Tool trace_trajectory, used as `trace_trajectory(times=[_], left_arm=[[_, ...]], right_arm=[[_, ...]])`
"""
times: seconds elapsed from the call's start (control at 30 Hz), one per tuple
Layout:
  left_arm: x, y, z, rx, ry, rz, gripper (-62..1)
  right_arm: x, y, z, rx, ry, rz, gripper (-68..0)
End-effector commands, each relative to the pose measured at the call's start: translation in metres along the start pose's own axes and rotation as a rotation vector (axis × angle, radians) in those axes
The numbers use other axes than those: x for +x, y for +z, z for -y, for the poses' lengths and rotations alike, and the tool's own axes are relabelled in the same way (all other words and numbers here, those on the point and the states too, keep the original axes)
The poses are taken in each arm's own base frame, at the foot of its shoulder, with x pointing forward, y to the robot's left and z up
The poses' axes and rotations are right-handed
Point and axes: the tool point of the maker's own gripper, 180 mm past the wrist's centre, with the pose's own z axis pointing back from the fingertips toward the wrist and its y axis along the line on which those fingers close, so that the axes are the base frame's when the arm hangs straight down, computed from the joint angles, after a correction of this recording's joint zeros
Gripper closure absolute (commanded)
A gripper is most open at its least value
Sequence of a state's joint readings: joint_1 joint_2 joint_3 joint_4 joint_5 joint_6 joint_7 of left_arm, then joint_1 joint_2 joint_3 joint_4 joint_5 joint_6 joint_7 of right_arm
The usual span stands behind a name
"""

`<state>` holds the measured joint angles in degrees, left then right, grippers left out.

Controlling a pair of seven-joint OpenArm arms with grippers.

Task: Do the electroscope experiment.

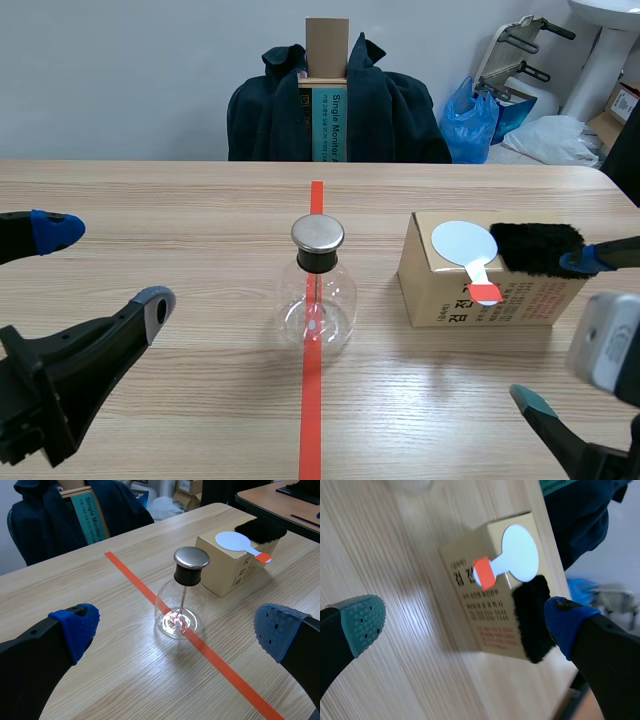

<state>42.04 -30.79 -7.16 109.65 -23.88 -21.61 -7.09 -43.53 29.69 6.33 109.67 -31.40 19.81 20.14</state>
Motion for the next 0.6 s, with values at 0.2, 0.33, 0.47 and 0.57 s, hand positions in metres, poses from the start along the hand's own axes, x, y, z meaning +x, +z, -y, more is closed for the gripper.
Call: trace_trajectory(times=[0.2,0.33,0.47,0.57], left_arm=[[0.008,-0.001,0.003,-0.007,0.007,0.031,-62.3],[0.008,-0.001,0.003,-0.007,0.007,0.031,-62.3],[0.008,-0.001,0.003,-0.007,0.007,0.031,-62.3],[0.008,-0.002,0.003,-0.007,0.007,0.031,-62.3]], right_arm=[[-0.022,0.001,0.026,-0.206,0.360,-0.078,-67.9],[-0.031,-0.010,0.030,-0.312,0.472,-0.103,-67.9],[-0.034,-0.027,0.025,-0.358,0.585,-0.109,-67.9],[-0.037,-0.041,0.022,-0.361,0.615,-0.112,-67.9]])
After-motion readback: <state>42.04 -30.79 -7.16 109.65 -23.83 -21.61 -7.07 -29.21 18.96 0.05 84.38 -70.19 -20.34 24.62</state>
